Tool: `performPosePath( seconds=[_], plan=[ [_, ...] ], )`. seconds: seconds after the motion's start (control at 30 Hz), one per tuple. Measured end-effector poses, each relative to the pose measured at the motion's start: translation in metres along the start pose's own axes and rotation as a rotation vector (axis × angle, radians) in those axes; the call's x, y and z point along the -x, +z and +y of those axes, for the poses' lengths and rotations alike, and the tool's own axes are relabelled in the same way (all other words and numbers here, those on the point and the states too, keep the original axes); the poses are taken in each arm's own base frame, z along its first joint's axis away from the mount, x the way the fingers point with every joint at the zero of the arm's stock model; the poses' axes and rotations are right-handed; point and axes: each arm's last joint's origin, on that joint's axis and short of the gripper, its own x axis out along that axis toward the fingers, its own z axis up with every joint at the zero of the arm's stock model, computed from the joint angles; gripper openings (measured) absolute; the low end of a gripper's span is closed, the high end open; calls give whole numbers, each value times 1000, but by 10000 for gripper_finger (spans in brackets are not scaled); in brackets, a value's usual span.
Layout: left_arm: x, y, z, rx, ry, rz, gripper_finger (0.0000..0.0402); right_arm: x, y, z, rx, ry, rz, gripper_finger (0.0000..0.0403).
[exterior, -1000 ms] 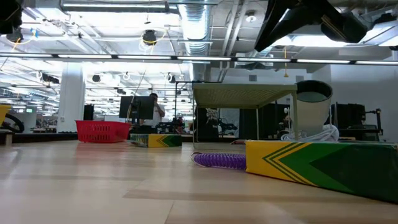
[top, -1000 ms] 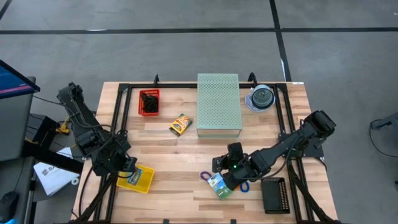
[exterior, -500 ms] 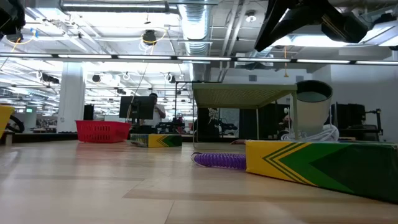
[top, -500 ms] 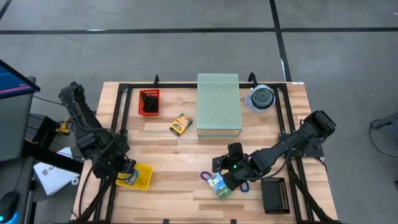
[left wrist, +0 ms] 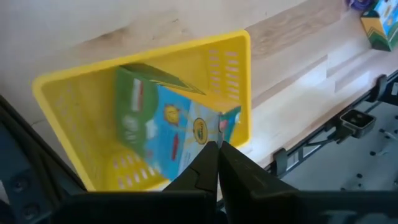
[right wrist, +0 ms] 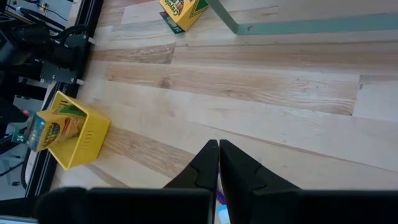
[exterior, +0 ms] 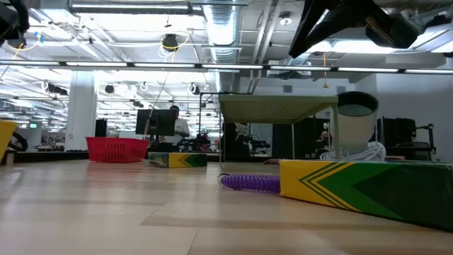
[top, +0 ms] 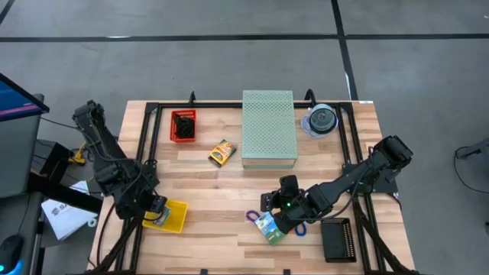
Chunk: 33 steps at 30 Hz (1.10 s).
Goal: Pick & Place Office Desk Supplies
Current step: Put the crayon box into the yellow bin
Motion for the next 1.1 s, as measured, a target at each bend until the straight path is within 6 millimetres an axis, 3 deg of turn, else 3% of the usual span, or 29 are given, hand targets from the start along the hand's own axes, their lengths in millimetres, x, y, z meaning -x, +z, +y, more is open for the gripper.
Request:
performPosePath(
  seconds=[0.87, 1.1],
  plan=[
    [-1, 3, -10, 56, -112, -60, 0, 0, 0, 0, 6, 0, -2, 12],
    [-10, -3, -16, 63, -114, -63, 0, 0, 0, 0, 13, 0, -3, 12]
  ],
)
